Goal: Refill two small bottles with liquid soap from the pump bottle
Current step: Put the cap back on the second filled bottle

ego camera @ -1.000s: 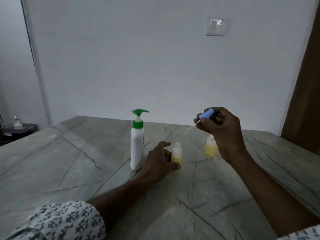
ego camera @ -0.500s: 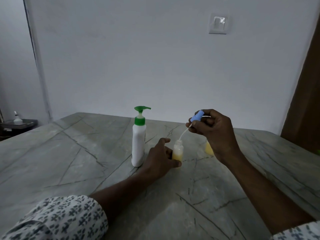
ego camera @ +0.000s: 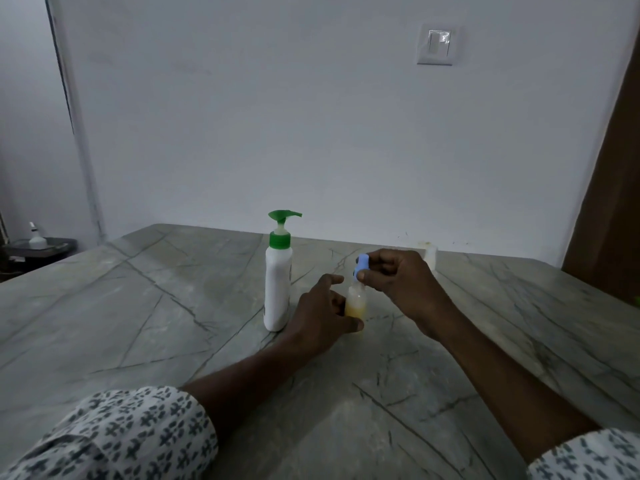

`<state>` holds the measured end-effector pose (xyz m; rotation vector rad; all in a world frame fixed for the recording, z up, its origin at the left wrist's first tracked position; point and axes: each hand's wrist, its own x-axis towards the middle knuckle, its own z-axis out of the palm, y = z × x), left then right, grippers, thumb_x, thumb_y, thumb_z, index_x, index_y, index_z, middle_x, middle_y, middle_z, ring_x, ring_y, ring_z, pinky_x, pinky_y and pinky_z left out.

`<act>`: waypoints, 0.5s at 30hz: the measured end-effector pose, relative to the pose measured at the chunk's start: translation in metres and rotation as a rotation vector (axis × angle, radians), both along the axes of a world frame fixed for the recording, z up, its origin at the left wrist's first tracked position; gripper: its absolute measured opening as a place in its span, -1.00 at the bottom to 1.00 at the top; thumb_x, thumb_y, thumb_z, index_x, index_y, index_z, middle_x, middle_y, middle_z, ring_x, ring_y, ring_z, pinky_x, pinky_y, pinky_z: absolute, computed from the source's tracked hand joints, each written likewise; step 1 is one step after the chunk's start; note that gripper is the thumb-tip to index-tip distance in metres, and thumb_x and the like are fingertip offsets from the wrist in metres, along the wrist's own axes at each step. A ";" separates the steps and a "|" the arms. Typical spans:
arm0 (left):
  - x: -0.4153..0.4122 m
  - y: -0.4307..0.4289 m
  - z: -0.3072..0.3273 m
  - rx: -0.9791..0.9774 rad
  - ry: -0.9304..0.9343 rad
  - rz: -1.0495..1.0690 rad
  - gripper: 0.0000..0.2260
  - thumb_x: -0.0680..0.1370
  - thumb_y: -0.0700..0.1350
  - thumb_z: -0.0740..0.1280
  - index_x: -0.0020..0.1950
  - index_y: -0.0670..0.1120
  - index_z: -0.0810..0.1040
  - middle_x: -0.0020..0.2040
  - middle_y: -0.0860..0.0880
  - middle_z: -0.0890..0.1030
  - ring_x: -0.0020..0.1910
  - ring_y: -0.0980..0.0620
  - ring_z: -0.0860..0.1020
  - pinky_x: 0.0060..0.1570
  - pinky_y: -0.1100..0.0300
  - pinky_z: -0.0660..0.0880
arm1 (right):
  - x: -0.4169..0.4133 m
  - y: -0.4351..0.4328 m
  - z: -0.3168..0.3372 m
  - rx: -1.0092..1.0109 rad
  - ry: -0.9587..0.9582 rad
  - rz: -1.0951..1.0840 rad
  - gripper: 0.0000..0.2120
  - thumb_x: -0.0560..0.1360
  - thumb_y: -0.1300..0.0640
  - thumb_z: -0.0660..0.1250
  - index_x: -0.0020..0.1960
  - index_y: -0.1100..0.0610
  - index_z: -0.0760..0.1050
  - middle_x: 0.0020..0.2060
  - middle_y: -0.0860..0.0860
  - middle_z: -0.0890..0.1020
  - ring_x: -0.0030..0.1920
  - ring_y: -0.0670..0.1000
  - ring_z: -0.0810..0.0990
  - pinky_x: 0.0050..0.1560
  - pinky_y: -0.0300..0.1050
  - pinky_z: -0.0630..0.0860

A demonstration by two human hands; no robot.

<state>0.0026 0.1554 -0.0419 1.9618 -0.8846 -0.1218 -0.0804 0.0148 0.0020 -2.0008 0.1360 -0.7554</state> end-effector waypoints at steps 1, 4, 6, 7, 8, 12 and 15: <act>0.000 0.000 0.000 -0.006 0.002 0.000 -0.24 0.37 -0.06 0.56 0.46 0.01 0.25 0.08 0.01 0.63 0.01 0.08 0.60 -0.09 0.32 0.47 | -0.001 -0.001 0.001 0.023 0.015 0.026 -0.82 0.47 0.16 0.46 0.08 0.06 0.66 -0.07 -0.05 0.74 -0.04 -0.13 0.69 0.02 -0.17 0.57; 0.000 0.001 0.000 -0.013 0.011 0.001 -0.24 0.36 -0.06 0.57 0.45 0.01 0.25 0.08 0.02 0.63 0.00 0.10 0.59 -0.13 0.36 0.44 | -0.002 -0.003 0.003 0.034 0.053 0.070 -0.83 0.49 0.18 0.43 0.08 0.05 0.66 -0.05 -0.05 0.74 -0.01 -0.14 0.69 0.05 -0.17 0.55; -0.001 0.001 0.001 -0.010 0.008 -0.002 -0.24 0.37 -0.06 0.56 0.46 0.00 0.23 0.10 0.01 0.63 0.01 0.09 0.59 -0.13 0.36 0.44 | -0.002 -0.004 0.004 -0.008 0.075 0.069 -0.83 0.49 0.17 0.43 0.07 0.05 0.66 -0.04 -0.05 0.73 0.01 -0.10 0.68 0.13 -0.10 0.57; -0.001 0.001 0.001 -0.009 0.000 -0.001 -0.23 0.37 -0.06 0.56 0.47 -0.01 0.23 0.11 0.00 0.63 0.01 0.08 0.59 -0.11 0.34 0.46 | -0.002 -0.003 0.004 -0.042 0.087 0.064 -0.85 0.49 0.16 0.44 0.05 0.02 0.66 -0.04 -0.06 0.73 0.03 -0.08 0.68 0.17 -0.05 0.57; -0.001 0.001 0.001 -0.006 -0.007 0.001 -0.23 0.37 -0.06 0.56 0.48 -0.02 0.22 0.11 -0.01 0.63 0.02 0.07 0.59 -0.05 0.29 0.49 | -0.002 -0.003 0.004 -0.079 0.099 0.062 -0.87 0.49 0.16 0.44 0.01 -0.02 0.67 -0.04 -0.06 0.73 0.03 -0.06 0.67 0.18 -0.02 0.57; -0.002 0.000 0.002 -0.001 -0.012 0.004 -0.23 0.38 -0.07 0.56 0.48 -0.02 0.22 0.09 -0.01 0.64 0.01 0.05 0.60 0.07 0.17 0.52 | 0.001 0.000 0.003 -0.198 0.116 0.002 -0.92 0.49 0.10 0.44 -0.02 0.00 0.66 -0.10 -0.01 0.72 -0.03 0.01 0.67 0.10 0.04 0.57; 0.000 0.000 0.001 -0.014 -0.020 0.000 -0.23 0.36 -0.07 0.57 0.47 -0.03 0.25 0.06 0.01 0.64 -0.03 0.09 0.59 -0.04 0.27 0.50 | 0.005 0.003 0.000 -0.322 0.118 -0.077 -0.81 0.45 0.00 0.47 -0.06 0.11 0.63 -0.19 0.03 0.67 -0.16 0.01 0.62 -0.09 -0.05 0.53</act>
